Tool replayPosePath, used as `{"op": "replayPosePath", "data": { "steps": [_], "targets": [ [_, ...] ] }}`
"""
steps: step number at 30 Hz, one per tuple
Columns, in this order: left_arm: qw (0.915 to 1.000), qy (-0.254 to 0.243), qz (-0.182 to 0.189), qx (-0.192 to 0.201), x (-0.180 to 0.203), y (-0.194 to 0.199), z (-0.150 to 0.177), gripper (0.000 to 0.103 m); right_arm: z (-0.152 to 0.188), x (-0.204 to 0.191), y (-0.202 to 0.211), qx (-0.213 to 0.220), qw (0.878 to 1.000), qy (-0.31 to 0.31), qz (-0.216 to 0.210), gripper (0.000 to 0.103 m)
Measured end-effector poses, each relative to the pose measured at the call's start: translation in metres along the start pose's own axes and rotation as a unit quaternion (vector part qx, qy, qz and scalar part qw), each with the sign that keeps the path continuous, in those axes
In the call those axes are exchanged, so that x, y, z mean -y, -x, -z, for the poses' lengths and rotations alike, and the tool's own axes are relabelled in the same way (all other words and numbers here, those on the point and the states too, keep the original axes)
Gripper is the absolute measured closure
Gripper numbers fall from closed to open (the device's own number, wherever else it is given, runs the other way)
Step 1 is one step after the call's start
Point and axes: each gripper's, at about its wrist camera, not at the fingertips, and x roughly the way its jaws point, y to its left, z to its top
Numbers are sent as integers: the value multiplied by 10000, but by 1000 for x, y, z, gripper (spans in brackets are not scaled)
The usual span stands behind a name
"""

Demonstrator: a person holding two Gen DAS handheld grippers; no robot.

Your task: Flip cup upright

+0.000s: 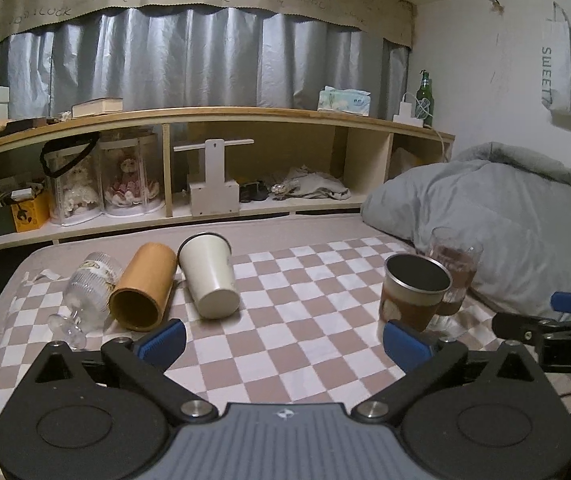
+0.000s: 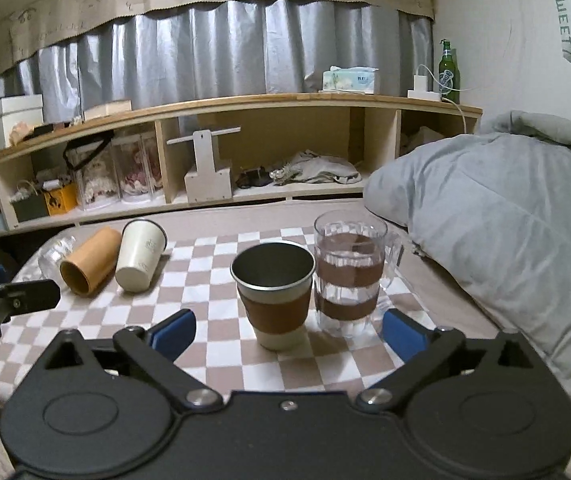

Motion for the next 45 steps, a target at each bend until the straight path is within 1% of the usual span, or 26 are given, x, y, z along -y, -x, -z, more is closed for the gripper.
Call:
{"op": "replayPosePath", "data": {
  "steps": [3,6,12,18,20,27,35,45],
  "targets": [
    [10000,42,-22,-14,-4,-1,7,0,6,-3,1,57,10000,68,4,0],
    [10000,33,-70,-9,-5,-1,11,0,9,-6,2,102,9998,143,102,0],
    [9999,91,-110,4,-8,0,15,0,13,-10,1,60,9995,253,173,0],
    [9998,53,-166,-21,-6,-1,17,0,14,-6,1,58,9997,164,172,0],
    [9998,47,-170,-22,-6,-1,18,0,14,-7,1,40,9995,199,226,0],
    [9998,54,-167,-28,-6,-1,18,0,16,-10,1,36,9994,278,210,0],
    [9998,57,-185,-35,-7,0,20,0,16,-5,1,19,9997,124,212,0],
    [9998,46,-178,-34,-7,0,20,0,16,-6,1,23,9997,151,213,0]
  ]
}}
